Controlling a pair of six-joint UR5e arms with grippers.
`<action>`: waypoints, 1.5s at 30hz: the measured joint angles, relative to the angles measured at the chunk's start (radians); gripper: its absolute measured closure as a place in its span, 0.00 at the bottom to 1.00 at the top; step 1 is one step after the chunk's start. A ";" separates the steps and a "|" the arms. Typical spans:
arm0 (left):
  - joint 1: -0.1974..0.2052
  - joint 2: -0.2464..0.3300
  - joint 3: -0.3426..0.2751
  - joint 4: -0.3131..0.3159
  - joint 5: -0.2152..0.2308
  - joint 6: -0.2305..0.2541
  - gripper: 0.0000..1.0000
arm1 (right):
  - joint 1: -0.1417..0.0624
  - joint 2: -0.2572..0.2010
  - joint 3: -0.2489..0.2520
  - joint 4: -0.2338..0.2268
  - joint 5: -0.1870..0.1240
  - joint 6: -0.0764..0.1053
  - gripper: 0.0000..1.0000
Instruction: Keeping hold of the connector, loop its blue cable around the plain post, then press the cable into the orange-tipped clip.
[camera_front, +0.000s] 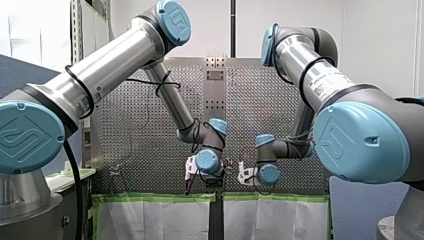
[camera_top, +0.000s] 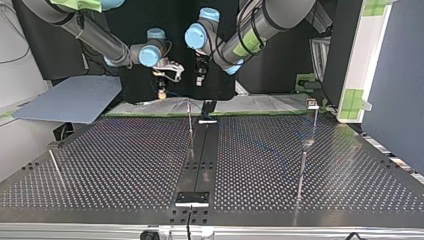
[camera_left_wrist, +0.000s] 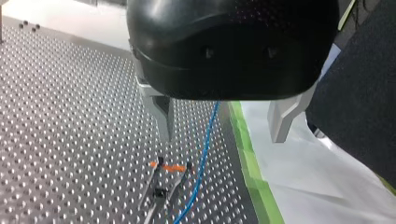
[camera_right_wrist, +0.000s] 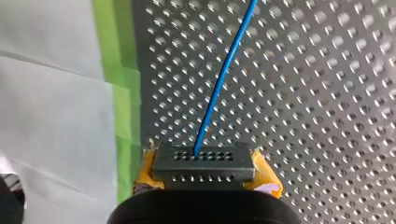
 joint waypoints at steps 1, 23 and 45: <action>0.001 0.000 0.000 -0.005 -0.007 -0.001 0.00 | 0.003 0.000 0.005 0.002 0.000 -0.005 1.00; 0.035 0.064 -0.055 -0.132 -0.063 -0.013 0.00 | 0.037 -0.019 0.135 -0.097 0.014 -0.031 1.00; 0.070 0.175 0.041 -0.345 -0.002 -0.116 0.00 | 0.054 -0.037 0.163 -0.182 -0.084 -0.130 1.00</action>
